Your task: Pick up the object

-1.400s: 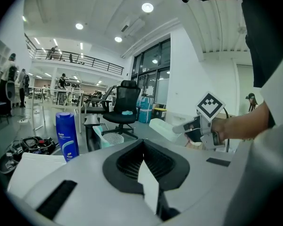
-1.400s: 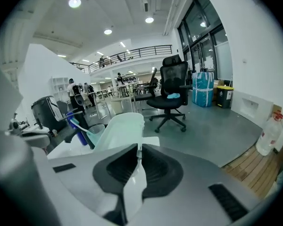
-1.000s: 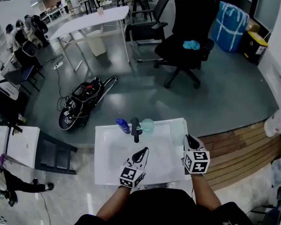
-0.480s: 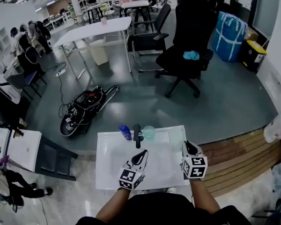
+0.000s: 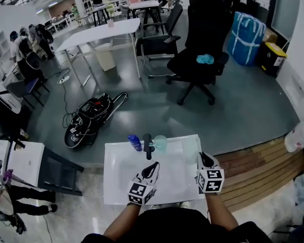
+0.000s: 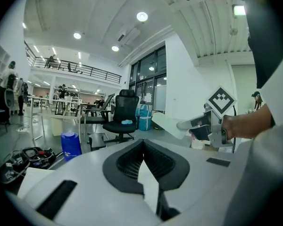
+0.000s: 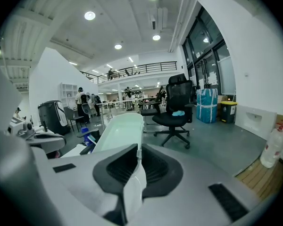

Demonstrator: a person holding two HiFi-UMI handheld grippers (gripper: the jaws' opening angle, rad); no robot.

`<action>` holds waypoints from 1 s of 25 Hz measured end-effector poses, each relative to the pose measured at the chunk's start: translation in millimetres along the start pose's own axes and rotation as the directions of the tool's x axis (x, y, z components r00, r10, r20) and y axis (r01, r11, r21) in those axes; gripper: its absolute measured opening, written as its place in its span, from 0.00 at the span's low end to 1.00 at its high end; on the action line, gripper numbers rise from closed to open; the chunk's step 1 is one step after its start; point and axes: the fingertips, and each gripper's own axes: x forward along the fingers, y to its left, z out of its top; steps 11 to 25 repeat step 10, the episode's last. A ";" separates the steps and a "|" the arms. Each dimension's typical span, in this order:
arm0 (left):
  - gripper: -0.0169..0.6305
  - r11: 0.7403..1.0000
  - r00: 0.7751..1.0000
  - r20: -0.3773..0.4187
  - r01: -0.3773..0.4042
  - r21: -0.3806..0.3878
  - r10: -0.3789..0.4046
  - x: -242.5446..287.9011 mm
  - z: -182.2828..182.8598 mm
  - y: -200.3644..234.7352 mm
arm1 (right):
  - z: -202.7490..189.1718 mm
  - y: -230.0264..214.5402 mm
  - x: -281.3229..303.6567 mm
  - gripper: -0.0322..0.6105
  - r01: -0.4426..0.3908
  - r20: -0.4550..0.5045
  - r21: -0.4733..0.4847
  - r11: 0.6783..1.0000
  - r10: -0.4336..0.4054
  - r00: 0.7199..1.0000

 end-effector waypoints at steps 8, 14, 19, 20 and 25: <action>0.05 1.000 1.000 -0.004 0.001 -0.001 -0.001 0.6 -2.6 0.2 | -1.4 0.6 0.4 0.11 0.004 0.005 -0.017 1.000 -0.004 1.000; 0.05 1.000 1.000 -0.006 0.001 -0.002 -0.001 0.4 -3.8 1.0 | -1.9 2.5 1.4 0.11 0.004 0.004 -0.024 1.000 -0.004 1.000; 0.05 1.000 1.000 -0.006 0.001 -0.002 -0.001 0.4 -3.8 1.0 | -1.9 2.5 1.4 0.11 0.004 0.004 -0.024 1.000 -0.004 1.000; 0.05 1.000 1.000 -0.006 0.001 -0.002 -0.001 0.4 -3.8 1.0 | -1.9 2.5 1.4 0.11 0.004 0.004 -0.024 1.000 -0.004 1.000; 0.05 1.000 1.000 -0.006 0.001 -0.002 -0.001 0.4 -3.8 1.0 | -1.9 2.5 1.4 0.11 0.004 0.004 -0.024 1.000 -0.004 1.000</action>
